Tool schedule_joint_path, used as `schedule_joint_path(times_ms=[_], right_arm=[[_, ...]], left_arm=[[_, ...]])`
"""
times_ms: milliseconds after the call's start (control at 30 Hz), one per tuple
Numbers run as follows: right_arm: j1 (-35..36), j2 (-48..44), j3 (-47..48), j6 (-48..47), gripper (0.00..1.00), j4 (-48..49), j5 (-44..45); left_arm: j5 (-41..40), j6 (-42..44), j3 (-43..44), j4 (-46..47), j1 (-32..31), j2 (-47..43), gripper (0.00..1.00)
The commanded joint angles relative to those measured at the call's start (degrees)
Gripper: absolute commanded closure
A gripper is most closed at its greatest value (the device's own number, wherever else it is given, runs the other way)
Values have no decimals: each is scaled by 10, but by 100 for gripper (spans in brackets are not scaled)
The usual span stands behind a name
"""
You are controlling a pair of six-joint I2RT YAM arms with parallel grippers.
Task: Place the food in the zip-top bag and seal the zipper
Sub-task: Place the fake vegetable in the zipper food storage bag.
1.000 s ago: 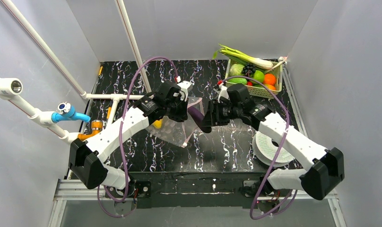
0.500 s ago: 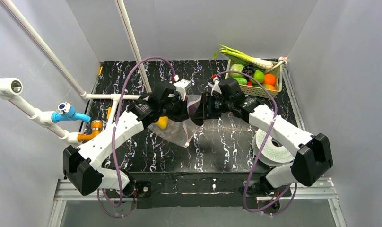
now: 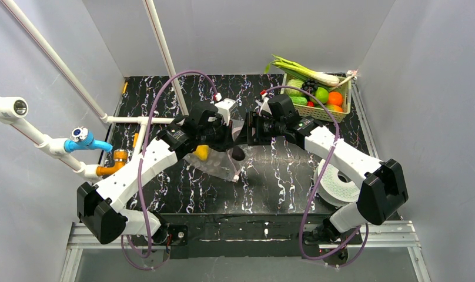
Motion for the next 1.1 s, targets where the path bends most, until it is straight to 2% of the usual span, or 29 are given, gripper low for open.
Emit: schedule_joint_path(times_ms=[0,267,433,533,667,733,867,1000,1067], right_arm=[[5,-13,19,-5,23,15,2],[6,-34,8,-14,22,9,12],[5,-58,2,-24,27,-1,29],[5,-91,-5,-39,29,-14,65],[4,-154,-9,-65,29,-38,109],[4,-177,-10,-78,29,-46,125],[-2,-207,-15,-97,26,-65,183],[-36,-206,-18,-88,26,-80,196],[-59,-199,-16,-82,26,-87,194]], left_arm=[[4,-1,-5,8,-2,-27,100],[4,-2,-5,8,-1,-20,100],[-6,0,-5,9,-1,-27,100],[-52,15,-17,20,-1,-71,100],[-105,20,-103,122,-1,-180,100],[-100,19,-118,145,-1,-198,100],[-74,9,-93,115,-1,-148,100],[-115,2,-2,-14,-1,-38,100],[-110,3,20,-43,-1,-9,100]])
